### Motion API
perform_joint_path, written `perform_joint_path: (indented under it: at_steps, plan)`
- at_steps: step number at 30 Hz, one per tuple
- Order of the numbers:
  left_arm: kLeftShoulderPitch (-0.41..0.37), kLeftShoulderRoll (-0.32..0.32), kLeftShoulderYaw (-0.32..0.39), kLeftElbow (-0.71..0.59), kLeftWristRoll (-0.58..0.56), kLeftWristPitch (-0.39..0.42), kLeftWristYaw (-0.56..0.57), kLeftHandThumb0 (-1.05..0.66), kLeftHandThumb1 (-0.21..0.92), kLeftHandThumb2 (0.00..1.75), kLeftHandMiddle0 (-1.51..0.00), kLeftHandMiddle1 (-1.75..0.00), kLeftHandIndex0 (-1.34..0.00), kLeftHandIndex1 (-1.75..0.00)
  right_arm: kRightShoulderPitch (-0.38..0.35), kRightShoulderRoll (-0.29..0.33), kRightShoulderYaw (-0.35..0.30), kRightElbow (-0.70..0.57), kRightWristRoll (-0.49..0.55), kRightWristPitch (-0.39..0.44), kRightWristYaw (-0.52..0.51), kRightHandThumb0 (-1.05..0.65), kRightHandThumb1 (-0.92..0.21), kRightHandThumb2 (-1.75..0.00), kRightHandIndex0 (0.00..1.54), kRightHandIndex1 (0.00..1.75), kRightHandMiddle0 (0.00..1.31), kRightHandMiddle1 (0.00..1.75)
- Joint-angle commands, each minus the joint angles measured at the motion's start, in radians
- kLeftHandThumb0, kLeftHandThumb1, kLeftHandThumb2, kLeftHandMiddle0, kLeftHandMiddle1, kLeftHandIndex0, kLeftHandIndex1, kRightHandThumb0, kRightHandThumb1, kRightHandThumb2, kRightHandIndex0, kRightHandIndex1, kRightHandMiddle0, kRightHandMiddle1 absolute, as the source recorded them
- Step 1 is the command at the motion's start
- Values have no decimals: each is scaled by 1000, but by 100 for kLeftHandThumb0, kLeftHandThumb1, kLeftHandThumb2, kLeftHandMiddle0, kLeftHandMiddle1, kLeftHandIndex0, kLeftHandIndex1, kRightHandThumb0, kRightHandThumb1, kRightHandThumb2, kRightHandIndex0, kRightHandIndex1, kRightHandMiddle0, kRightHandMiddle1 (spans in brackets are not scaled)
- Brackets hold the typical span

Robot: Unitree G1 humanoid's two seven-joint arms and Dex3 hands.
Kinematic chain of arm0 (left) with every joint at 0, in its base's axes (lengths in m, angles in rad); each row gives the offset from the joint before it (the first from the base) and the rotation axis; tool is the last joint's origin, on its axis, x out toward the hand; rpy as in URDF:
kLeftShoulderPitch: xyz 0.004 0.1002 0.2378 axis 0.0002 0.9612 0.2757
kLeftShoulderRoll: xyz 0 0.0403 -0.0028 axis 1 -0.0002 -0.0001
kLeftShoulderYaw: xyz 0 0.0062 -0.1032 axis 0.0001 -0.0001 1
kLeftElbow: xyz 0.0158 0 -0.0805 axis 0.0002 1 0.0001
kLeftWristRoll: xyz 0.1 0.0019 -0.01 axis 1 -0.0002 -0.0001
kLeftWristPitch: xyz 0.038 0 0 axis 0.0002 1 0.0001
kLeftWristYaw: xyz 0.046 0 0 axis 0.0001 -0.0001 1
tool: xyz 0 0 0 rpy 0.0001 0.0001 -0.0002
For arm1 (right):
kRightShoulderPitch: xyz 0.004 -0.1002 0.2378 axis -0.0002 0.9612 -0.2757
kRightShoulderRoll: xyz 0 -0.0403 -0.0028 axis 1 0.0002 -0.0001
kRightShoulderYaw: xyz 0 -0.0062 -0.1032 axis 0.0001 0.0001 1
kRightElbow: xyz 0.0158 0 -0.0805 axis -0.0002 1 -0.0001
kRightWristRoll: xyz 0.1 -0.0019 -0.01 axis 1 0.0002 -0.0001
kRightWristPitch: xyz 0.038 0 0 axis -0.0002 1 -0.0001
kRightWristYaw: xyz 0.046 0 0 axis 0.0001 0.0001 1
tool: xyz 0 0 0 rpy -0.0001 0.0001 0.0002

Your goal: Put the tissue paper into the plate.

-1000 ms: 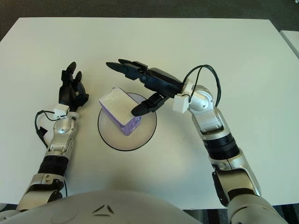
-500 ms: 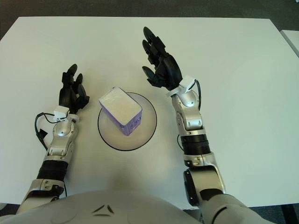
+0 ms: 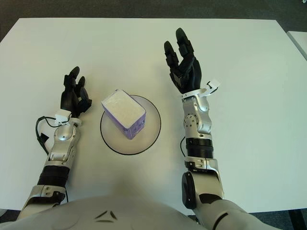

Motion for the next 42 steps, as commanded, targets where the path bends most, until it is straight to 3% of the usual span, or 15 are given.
perform_joint_path:
  at_steps: [1,24,42]
  plan:
    - [67,-6,-7,36,4,63,-16,-71,92,90,-34,0,0,-52,1,27,-20,19,32,22,-10,-105,-92,-108,1,0,0,0]
    - [85,-13,-9,15,3,77,-16,-68,92,89,-35,0,0,-52,96,43,-26,53,-19,-12,53,-105,-92,-112,5,1,5,3]
    - [93,-20,-13,-11,4,103,-17,-69,92,90,-35,0,0,-52,197,31,16,72,-152,-125,66,-105,-92,-109,2,0,3,7]
